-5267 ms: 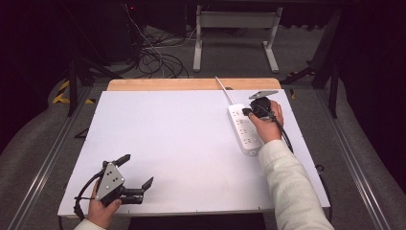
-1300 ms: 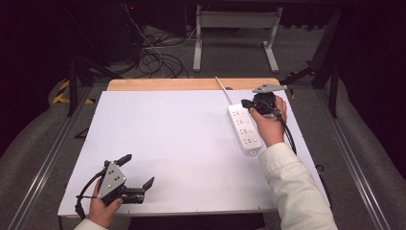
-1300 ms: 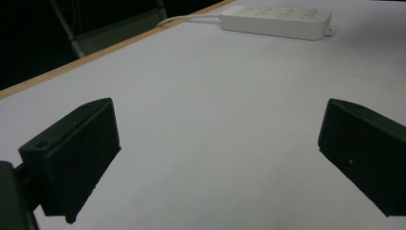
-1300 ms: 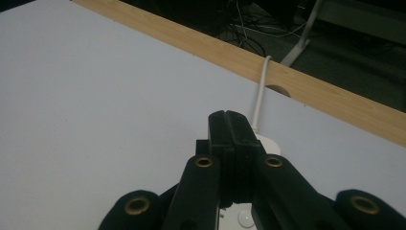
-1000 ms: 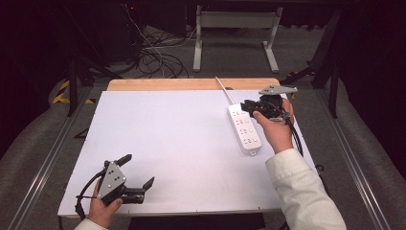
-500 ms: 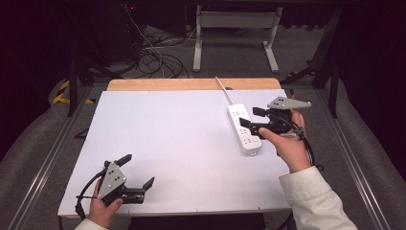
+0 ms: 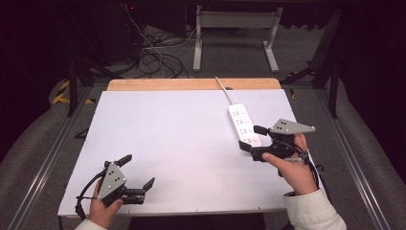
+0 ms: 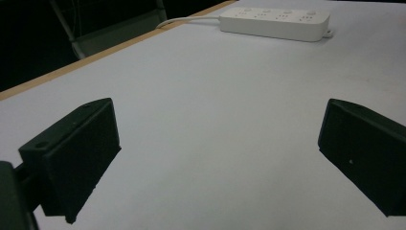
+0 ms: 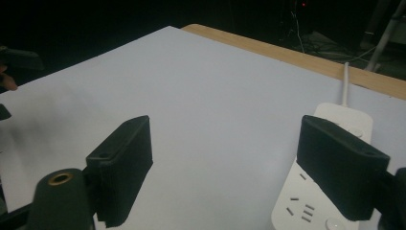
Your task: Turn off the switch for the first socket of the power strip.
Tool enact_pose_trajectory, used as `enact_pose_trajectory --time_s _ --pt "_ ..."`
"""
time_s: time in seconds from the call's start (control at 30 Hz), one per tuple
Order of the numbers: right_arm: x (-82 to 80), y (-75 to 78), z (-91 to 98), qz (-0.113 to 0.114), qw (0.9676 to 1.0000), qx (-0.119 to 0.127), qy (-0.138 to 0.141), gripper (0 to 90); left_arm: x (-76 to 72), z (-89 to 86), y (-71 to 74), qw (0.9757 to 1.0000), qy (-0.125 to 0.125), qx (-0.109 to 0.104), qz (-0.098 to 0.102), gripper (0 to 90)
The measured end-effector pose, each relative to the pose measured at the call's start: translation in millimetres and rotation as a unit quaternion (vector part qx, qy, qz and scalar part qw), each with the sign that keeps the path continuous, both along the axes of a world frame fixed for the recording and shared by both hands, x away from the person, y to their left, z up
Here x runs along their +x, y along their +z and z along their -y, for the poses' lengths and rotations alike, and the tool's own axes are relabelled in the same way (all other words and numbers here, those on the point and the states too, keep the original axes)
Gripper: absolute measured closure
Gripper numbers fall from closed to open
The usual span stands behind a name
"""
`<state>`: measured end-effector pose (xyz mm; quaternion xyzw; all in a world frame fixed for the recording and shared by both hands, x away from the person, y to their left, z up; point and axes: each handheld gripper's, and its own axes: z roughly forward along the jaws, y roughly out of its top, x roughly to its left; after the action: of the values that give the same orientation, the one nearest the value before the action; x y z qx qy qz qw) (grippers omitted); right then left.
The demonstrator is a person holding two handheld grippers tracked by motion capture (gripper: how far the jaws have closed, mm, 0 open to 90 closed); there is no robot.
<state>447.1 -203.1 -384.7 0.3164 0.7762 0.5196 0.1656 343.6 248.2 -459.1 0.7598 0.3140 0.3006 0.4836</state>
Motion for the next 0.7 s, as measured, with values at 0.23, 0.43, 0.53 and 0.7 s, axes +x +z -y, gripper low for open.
enact_pose_trajectory --time_s 0.23,0.43,0.53,0.7 --pt "-15.5 -23.0 -0.2 -0.007 0.9994 0.018 0.028 20.5 -0.6 -0.2 0.5 1.0 -0.003 0.003 0.002 0.8" --pt "-25.9 -38.1 -6.2 -0.004 0.9988 0.019 0.045 20.5 -1.0 -0.4 1.1 1.0 -0.005 0.002 0.004 0.8" --pt "-28.6 -45.5 -7.3 0.004 0.9984 0.021 0.052 20.5 -1.0 -0.7 1.5 1.0 -0.005 0.003 0.007 0.8" --pt "-32.9 -63.0 -5.8 0.002 0.9978 0.023 0.061 20.5 -1.2 -0.6 1.6 1.0 -0.006 0.001 0.005 0.8"
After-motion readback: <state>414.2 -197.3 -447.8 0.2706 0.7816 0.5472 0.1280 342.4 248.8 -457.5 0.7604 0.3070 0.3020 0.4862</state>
